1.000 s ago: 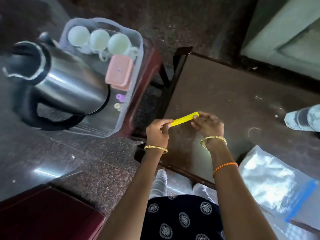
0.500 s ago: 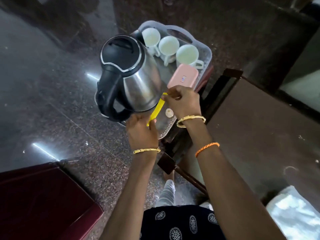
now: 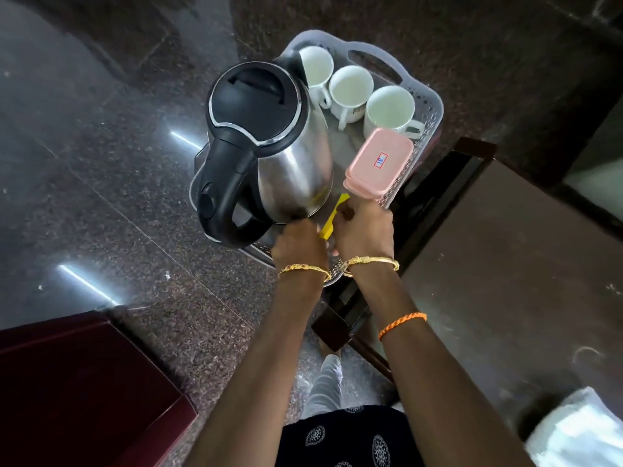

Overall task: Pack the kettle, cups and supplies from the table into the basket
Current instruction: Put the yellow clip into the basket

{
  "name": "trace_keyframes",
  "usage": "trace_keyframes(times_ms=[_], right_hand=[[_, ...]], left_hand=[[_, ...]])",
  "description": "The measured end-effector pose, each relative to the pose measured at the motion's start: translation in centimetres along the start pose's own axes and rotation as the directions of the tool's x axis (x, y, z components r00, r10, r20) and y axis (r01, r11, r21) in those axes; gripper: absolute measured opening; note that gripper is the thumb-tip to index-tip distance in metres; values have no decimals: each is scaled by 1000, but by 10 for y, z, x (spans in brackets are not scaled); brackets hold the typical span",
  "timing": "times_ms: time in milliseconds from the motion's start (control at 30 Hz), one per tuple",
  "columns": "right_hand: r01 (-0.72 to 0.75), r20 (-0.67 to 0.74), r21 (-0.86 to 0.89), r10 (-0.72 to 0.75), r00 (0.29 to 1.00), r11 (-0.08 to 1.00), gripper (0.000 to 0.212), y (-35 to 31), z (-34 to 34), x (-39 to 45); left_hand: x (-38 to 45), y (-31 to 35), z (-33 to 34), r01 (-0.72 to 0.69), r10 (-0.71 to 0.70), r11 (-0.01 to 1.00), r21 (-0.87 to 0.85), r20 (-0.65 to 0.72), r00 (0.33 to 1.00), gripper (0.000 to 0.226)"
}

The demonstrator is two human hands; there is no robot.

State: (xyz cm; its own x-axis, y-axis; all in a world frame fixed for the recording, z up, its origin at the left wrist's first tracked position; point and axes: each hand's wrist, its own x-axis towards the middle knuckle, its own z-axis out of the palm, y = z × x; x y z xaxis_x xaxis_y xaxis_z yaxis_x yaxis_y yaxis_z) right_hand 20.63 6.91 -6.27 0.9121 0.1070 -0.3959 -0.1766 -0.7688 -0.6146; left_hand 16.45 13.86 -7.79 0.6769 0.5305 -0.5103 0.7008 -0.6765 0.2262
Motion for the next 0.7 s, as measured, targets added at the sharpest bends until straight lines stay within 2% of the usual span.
trace_keyframes(times_ms=[200, 300, 367, 400, 467, 533, 567, 600, 633, 700], right_hand=[[-50, -1, 58, 50, 999, 997, 20, 12, 5, -10], [-21, -13, 155, 23, 1000, 988, 19, 16, 9, -11], [30, -56, 198, -19, 998, 980, 16, 21, 9, -13], [71, -106, 221, -49, 993, 973, 13, 22, 9, -14], [178, -305, 280, -88, 948, 943, 5, 25, 5, -19], [234, -491, 335, -42, 870, 913, 2, 30, 1, -22], [219, -524, 374, 11, 851, 901, 3, 33, -1, -22], [173, -509, 430, 80, 857, 886, 6, 37, -4, -21], [83, -436, 491, 162, 885, 867, 12, 41, -6, -19], [-176, -166, 545, 311, 936, 820, 27, 48, -11, -12]], left_hand=[[-9, 3, 8, 17, -19, 998, -56, -27, 999, 23], [-10, 3, 7, 35, -43, 992, -123, -61, 997, 20], [-14, 3, 7, -27, 6, 987, -156, -128, 992, 15], [-17, 2, 6, -64, 36, 984, -164, -171, 985, 14], [-23, 0, 7, -121, 67, 971, -207, -247, 967, 16], [-31, 0, 8, -169, 87, 945, -280, -282, 956, 20], [-35, 2, 10, -200, 112, 934, -297, -289, 951, 23], [-40, 5, 12, -244, 152, 920, -307, -296, 943, 24], [-46, 9, 14, -293, 200, 904, -312, -299, 933, 24], [-55, 15, 19, -358, 279, 886, -295, -278, 919, 23]])
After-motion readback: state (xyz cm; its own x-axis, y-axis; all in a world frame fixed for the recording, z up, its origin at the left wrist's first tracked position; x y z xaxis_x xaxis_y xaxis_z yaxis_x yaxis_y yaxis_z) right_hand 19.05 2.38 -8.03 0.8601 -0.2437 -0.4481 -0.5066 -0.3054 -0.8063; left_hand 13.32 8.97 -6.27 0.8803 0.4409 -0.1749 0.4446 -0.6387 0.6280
